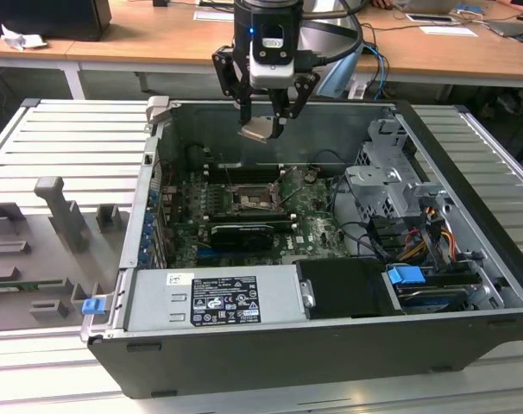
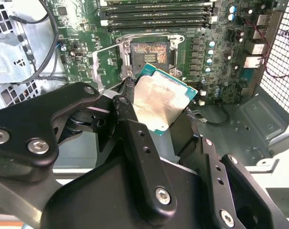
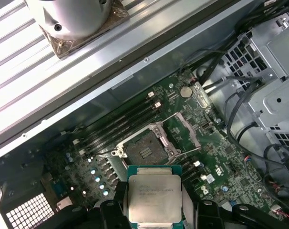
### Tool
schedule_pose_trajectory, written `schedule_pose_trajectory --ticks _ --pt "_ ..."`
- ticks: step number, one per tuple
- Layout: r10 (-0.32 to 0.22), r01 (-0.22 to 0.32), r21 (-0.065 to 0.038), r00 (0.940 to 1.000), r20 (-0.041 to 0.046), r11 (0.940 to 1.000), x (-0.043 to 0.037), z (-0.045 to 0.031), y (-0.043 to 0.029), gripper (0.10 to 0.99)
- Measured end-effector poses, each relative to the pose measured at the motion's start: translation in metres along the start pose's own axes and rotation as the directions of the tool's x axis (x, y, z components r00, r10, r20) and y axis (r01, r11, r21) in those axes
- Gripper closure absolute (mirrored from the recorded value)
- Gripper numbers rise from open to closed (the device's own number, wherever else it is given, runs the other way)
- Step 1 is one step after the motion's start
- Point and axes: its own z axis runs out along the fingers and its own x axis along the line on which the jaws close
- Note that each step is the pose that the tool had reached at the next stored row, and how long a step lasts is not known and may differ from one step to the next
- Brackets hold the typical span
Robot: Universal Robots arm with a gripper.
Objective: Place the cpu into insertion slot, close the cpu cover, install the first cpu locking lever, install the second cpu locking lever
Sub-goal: 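Place the cpu into insertion slot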
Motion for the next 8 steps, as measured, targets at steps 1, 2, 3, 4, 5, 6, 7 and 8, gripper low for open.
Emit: schedule_pose_trajectory --ticks 1,2,3,4,5,6,7,8 --pt "0.002 -0.002 0.0 1.0 0.0 1.0 0.0 0.0005 0.0 0.549" --pt "0.005 -0.005 0.0 1.0 -0.0003 1.0 0.0 0.0009 -0.0001 0.549" --pt "0.008 -0.008 0.001 1.0 -0.0007 1.0 0.0 0.0013 -0.0002 0.549" --pt "0.01 -0.01 0.001 0.9999 -0.0008 0.9999 0.0 0.0017 -0.0002 0.549" --pt "0.012 -0.012 0.001 0.9999 -0.0006 0.9999 0.0 0.002 -0.0002 0.549" --pt "0.013 -0.013 0.001 0.9999 -0.0004 0.9999 0.0 0.0023 -0.0002 0.549" --pt "0.013 -0.013 0.001 0.9999 -0.0004 0.9999 -0.0001 0.0026 -0.0002 0.549" --pt "0.014 -0.014 0.001 0.9999 -0.0003 0.9999 0.0 0.0026 -0.0003 0.549"
